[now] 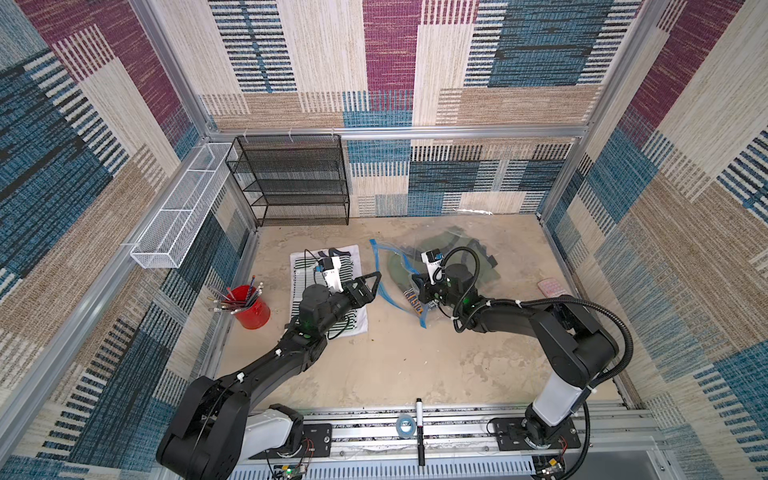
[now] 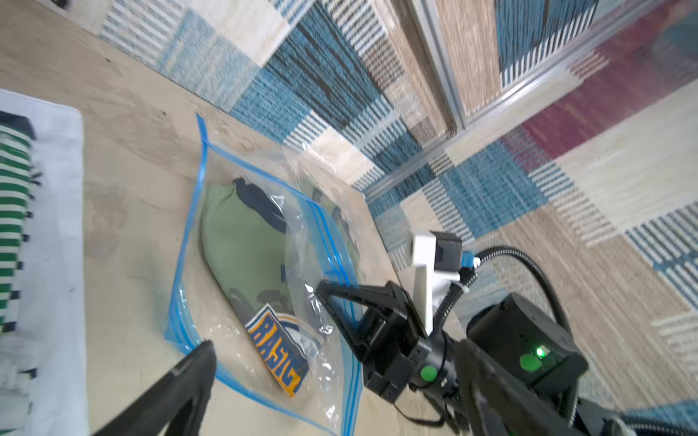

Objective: Take the tank top out of the vacuum bag
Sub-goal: Take out the tank top from the vacuum bag.

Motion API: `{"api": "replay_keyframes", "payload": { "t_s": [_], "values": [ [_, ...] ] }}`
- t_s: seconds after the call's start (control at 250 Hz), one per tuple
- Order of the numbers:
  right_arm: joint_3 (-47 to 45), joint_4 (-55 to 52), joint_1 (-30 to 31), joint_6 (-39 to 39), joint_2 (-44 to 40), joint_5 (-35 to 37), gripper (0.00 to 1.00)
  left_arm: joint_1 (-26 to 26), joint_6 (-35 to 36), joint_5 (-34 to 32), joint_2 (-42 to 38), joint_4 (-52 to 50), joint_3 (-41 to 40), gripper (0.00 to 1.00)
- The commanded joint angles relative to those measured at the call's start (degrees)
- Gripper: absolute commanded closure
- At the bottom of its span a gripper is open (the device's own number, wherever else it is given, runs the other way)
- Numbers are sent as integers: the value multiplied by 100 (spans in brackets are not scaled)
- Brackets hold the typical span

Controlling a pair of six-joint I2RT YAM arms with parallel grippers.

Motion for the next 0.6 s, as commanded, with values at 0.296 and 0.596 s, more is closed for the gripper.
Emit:
{"api": "replay_keyframes", "payload": {
  "t_s": [0.296, 0.596],
  "values": [
    [-18, 264, 12, -157, 4, 284, 100, 776, -1624, 1290, 1573, 2001, -43, 1],
    [-210, 388, 53, -269, -245, 527, 100, 41, -873, 1376, 2055, 150, 581, 47]
  ]
}}
